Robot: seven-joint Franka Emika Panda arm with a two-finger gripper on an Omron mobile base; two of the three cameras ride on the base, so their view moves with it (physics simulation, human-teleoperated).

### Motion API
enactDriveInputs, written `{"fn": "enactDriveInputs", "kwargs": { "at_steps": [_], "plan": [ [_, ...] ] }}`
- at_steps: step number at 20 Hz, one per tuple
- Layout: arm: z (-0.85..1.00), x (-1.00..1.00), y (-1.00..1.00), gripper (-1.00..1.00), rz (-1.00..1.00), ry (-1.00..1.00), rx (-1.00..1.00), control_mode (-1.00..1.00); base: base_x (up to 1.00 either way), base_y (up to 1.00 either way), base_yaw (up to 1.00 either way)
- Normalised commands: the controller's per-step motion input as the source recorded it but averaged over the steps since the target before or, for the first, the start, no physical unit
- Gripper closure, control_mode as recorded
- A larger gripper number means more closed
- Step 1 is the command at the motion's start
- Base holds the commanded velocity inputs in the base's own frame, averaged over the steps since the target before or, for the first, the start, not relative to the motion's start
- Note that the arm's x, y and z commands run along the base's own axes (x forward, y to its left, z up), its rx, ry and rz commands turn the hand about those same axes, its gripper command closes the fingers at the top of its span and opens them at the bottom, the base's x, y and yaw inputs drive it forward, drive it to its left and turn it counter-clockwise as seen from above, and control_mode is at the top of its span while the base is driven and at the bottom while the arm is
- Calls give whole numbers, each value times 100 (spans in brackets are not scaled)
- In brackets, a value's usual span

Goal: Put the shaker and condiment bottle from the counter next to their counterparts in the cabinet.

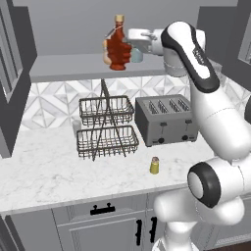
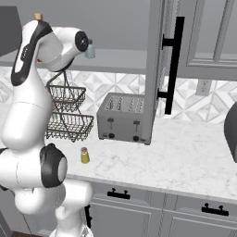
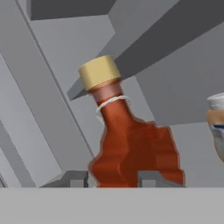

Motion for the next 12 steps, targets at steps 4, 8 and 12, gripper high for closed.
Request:
{"fn": "enactDriveInputs", "kwargs": {
  "at_steps": [4,8,12],
  "plan": [
    [-3,39,15,100,0,6,0,-100,0,0,0],
    [-3,35,14,100,0,2,0,-100,0,0,0],
    [-4,36,9,100,0,0,0,-100,0,0,0]
  ]
}}
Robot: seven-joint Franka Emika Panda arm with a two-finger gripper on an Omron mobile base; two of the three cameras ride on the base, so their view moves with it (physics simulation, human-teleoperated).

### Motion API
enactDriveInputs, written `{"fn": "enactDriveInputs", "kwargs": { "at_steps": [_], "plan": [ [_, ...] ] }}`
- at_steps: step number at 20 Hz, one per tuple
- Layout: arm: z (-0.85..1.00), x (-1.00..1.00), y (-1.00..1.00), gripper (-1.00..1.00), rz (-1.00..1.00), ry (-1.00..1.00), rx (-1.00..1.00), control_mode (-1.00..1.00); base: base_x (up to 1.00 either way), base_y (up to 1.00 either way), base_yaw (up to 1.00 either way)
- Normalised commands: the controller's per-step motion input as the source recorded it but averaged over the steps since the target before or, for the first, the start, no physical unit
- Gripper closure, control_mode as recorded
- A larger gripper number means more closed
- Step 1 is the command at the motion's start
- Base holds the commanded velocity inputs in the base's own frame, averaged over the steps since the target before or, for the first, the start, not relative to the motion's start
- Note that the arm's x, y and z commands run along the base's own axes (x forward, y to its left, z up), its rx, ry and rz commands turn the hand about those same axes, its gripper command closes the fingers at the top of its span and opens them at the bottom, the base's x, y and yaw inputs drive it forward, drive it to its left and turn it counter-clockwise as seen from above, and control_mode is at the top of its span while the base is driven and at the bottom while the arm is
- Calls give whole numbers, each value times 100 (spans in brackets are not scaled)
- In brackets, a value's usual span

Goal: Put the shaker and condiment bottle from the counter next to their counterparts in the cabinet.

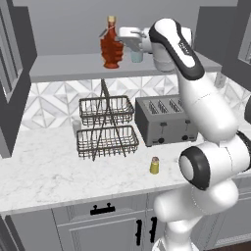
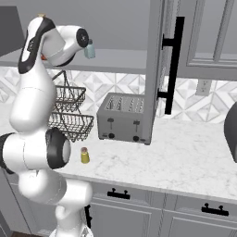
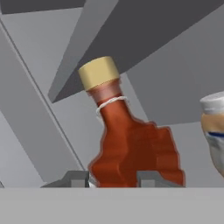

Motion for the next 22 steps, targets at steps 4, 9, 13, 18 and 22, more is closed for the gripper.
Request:
{"fn": "enactDriveInputs", "kwargs": {
  "at_steps": [4,9,13,18,22],
  "plan": [
    [-21,33,15,100,0,0,0,-100,0,0,0],
    [-17,36,13,100,0,0,0,-100,0,0,0],
    [-13,37,12,100,0,0,0,-100,0,0,0],
    [-19,30,18,100,0,0,0,-100,0,0,0],
    [-20,26,16,100,0,-2,0,-100,0,0,0]
  ]
}}
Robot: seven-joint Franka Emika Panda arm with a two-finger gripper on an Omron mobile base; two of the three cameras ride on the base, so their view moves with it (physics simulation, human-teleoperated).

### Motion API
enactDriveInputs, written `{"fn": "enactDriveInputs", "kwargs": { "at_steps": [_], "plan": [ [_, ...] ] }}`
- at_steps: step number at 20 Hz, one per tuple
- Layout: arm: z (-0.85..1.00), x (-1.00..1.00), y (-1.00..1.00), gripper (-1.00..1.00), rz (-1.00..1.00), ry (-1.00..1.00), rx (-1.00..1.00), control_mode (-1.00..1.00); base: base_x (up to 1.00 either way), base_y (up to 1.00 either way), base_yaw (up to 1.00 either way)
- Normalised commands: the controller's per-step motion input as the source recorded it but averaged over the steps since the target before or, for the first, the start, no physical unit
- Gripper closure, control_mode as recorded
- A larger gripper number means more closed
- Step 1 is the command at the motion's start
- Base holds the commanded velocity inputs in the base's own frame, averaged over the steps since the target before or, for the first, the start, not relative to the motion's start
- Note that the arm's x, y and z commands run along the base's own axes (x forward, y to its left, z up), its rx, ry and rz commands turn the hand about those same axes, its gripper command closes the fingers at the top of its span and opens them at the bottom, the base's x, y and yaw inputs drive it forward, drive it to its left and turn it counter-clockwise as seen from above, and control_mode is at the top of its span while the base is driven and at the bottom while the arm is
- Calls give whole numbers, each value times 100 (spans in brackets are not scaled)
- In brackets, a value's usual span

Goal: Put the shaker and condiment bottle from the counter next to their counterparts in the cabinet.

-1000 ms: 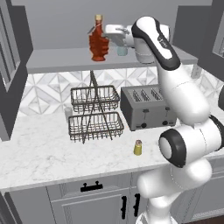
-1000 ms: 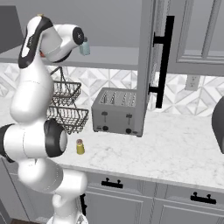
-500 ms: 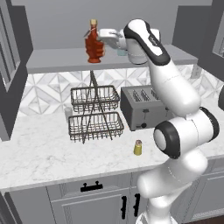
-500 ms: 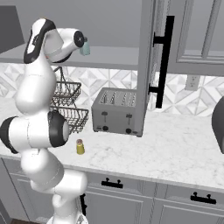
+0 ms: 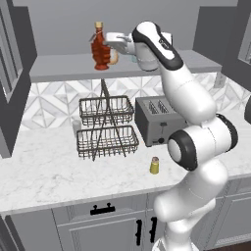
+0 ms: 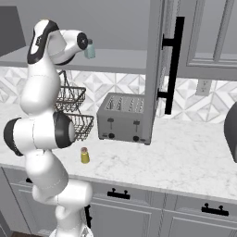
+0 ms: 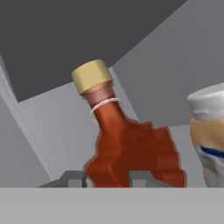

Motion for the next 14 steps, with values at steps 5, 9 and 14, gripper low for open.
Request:
{"fn": "enactDriveInputs", "kwargs": {
  "at_steps": [5,9,14],
  "plan": [
    [-24,27,3,100,0,-1,0,-100,0,0,0],
    [-25,36,0,100,0,-4,0,-100,0,0,0],
    [-26,45,0,100,0,-5,0,-100,0,0,0]
  ]
}}
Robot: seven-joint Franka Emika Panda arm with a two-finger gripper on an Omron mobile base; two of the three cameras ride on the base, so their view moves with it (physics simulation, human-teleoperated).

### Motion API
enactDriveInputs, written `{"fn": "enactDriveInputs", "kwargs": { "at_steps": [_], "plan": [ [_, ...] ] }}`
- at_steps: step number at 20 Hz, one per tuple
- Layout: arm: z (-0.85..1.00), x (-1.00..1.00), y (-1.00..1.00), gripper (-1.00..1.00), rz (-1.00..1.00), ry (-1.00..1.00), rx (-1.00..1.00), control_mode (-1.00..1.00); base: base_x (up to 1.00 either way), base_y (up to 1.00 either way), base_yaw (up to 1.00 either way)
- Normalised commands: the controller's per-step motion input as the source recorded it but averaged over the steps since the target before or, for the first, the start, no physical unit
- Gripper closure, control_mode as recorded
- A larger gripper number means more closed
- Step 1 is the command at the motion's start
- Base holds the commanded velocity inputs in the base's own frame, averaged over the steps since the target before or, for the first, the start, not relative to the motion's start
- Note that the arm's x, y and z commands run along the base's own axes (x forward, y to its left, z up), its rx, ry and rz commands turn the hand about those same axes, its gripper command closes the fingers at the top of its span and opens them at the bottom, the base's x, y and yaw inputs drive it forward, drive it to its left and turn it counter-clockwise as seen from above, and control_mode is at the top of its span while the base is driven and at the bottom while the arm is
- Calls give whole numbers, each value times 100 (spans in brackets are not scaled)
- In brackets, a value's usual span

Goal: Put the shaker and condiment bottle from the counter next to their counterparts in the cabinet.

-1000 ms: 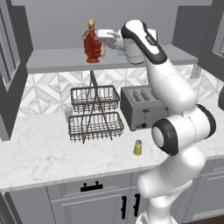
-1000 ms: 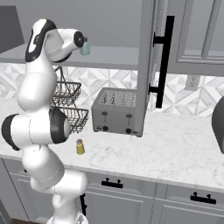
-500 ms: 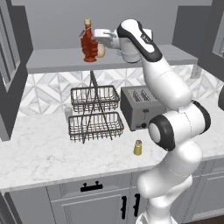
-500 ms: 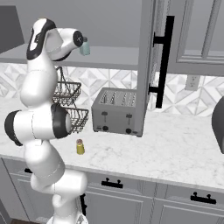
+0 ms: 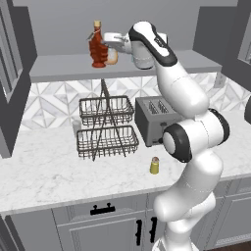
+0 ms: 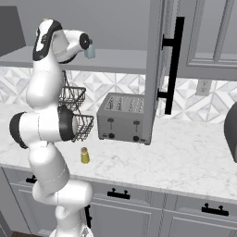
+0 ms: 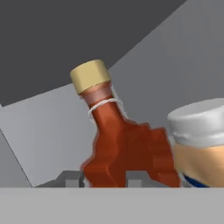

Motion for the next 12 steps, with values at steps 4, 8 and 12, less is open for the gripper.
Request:
{"fn": "enactDriveInputs", "kwargs": {
  "at_steps": [4,8,12],
  "plan": [
    [-31,23,0,-100,0,-9,0,-100,0,0,0],
    [-33,-33,0,-100,-1,-13,2,-100,0,0,0],
    [-19,-82,0,-100,-5,-14,4,-100,0,0,0]
  ]
}}
